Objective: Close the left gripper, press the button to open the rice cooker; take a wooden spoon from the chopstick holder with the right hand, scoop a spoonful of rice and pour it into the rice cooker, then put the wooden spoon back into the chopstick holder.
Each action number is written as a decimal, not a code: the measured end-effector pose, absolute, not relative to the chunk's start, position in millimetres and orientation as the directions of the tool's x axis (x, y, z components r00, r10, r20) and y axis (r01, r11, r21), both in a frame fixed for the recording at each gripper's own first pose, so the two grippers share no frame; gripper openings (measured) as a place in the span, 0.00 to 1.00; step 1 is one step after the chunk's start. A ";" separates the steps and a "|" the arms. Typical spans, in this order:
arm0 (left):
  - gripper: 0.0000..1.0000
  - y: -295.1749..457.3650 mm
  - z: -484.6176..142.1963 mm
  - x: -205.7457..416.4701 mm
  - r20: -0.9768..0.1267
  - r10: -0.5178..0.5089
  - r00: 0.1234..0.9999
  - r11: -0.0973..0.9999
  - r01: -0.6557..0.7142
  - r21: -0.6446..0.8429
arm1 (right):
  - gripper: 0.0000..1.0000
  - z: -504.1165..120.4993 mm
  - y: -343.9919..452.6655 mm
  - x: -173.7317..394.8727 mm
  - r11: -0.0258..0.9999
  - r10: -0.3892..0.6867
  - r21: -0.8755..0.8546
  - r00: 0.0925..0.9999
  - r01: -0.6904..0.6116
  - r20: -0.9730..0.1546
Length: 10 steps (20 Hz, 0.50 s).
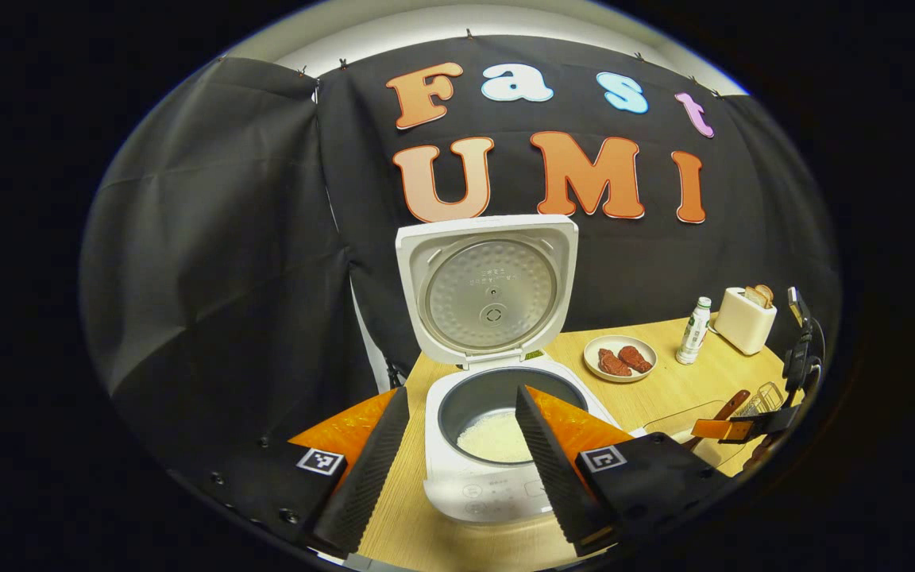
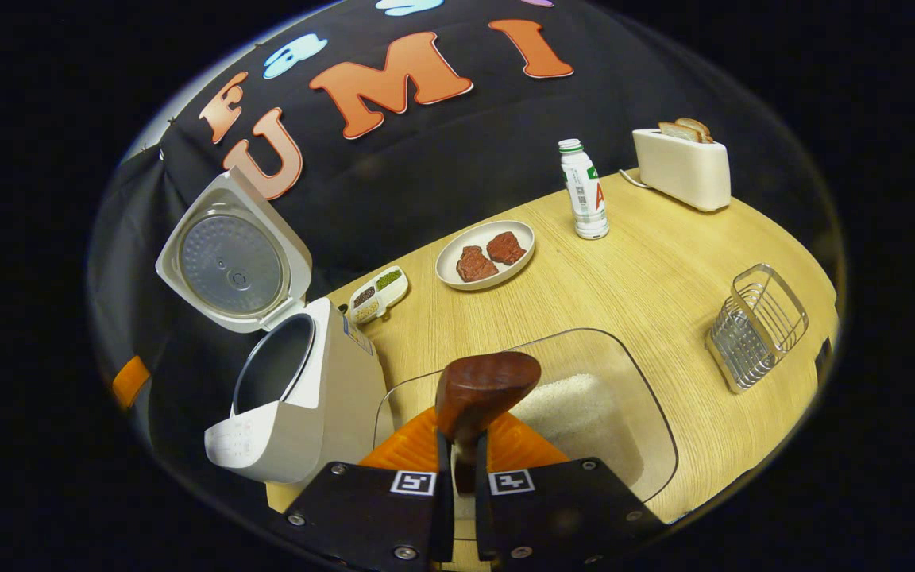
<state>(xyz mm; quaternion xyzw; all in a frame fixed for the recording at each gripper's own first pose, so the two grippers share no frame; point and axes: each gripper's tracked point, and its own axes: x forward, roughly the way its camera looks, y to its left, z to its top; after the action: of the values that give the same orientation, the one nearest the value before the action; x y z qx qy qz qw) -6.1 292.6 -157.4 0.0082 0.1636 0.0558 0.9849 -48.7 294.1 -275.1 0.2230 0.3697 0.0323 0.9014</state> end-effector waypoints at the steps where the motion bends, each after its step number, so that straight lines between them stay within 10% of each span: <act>1: 0.89 293.9 -156.5 -6.9 -0.319 0.115 0.941 0.993 -0.110 0.033 | 0.10 -276.2 295.0 -47.0 0.887 0.235 0.446 0.718 0.117 -0.655; 10: 0.89 298.5 -154.3 -5.4 -0.319 0.130 0.939 0.991 -0.121 0.048 | 0.10 -277.4 299.0 -46.1 0.699 0.407 0.686 0.677 0.202 -0.614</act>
<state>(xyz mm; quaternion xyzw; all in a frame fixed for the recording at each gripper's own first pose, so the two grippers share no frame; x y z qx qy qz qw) -5.4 298.5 -154.3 0.0138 0.1631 0.0639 0.9844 -46.1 299.0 -277.4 0.3828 0.3974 0.0617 0.8317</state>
